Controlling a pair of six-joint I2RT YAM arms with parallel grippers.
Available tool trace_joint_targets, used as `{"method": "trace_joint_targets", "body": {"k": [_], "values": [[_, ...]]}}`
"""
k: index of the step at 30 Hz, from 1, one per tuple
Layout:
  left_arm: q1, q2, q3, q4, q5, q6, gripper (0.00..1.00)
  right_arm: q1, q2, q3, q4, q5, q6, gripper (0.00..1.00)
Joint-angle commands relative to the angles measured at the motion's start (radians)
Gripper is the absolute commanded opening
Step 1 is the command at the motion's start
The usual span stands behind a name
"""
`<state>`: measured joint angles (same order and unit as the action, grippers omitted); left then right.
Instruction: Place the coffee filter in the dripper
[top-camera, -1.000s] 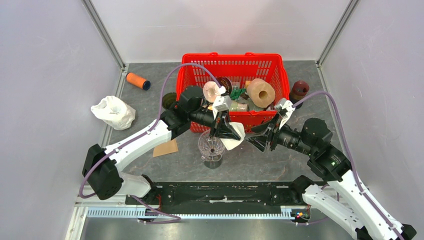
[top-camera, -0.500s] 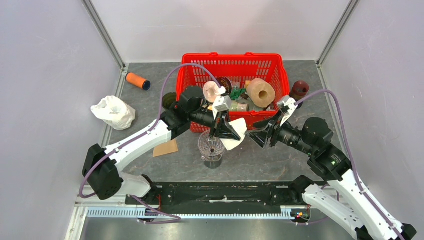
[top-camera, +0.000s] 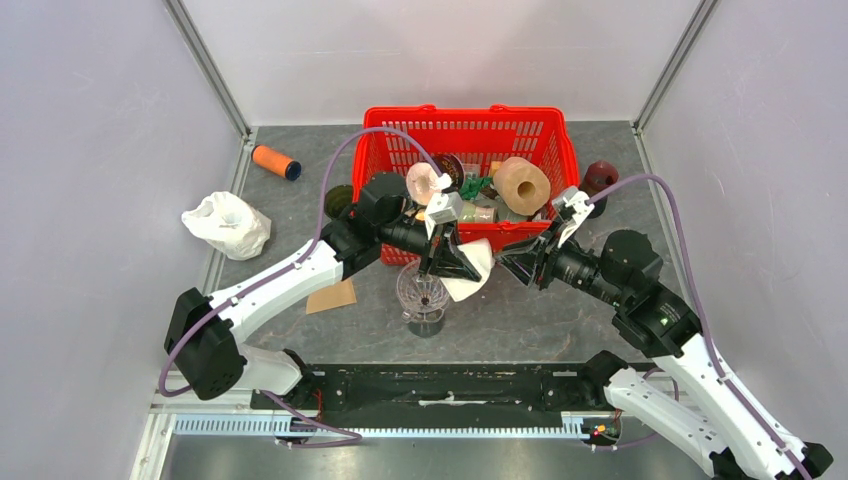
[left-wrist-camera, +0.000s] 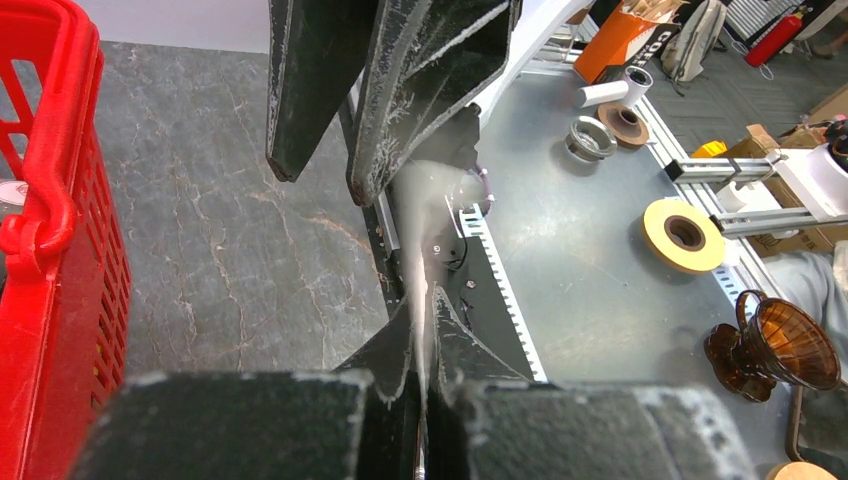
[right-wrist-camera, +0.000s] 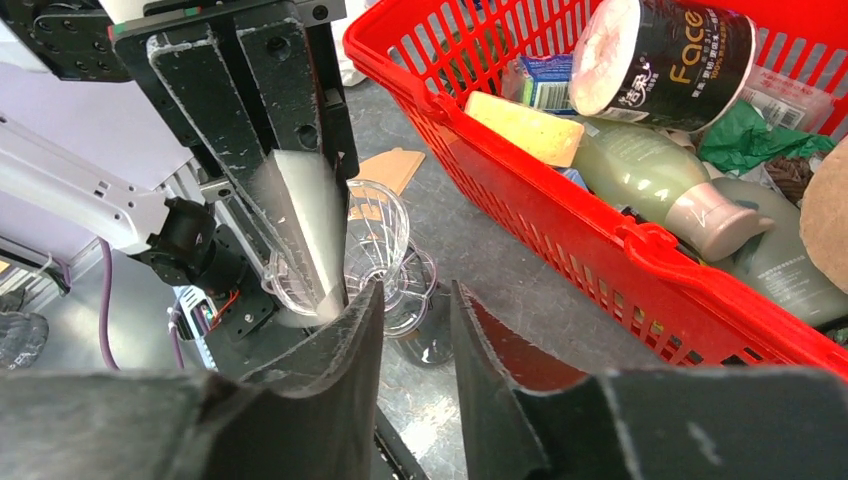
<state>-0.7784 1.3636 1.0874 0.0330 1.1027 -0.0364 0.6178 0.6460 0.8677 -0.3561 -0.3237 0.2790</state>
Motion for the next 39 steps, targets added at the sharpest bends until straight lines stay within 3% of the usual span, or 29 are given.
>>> {"method": "trace_joint_targets", "body": {"k": [1, 6, 13, 25, 27, 36, 39], "values": [[-0.002, -0.033, -0.007, 0.034, 0.029, -0.002, 0.02, 0.002, -0.003, 0.045, 0.003, 0.028, -0.005, 0.37], [-0.002, -0.032, -0.006, 0.034, 0.037, 0.0, 0.02, 0.001, 0.003, 0.039, 0.026, -0.027, -0.003, 0.35], [-0.002, -0.031, -0.007, 0.033, 0.037, 0.003, 0.02, 0.002, -0.002, 0.037, 0.032, -0.213, -0.033, 0.51], [-0.004, -0.027, -0.004, 0.033, 0.048, 0.0, 0.02, 0.002, 0.071, 0.037, 0.116, -0.247, -0.013, 0.51], [-0.003, -0.029, -0.004, 0.031, 0.051, 0.001, 0.02, 0.001, 0.082, 0.037, 0.136, -0.221, -0.004, 0.48], [-0.004, -0.04, -0.012, 0.028, 0.054, 0.012, 0.02, 0.001, 0.061, 0.031, 0.144, -0.163, 0.024, 0.02], [-0.004, -0.042, -0.012, 0.028, 0.054, 0.012, 0.02, 0.001, 0.043, 0.027, 0.135, -0.136, 0.026, 0.0]]}}
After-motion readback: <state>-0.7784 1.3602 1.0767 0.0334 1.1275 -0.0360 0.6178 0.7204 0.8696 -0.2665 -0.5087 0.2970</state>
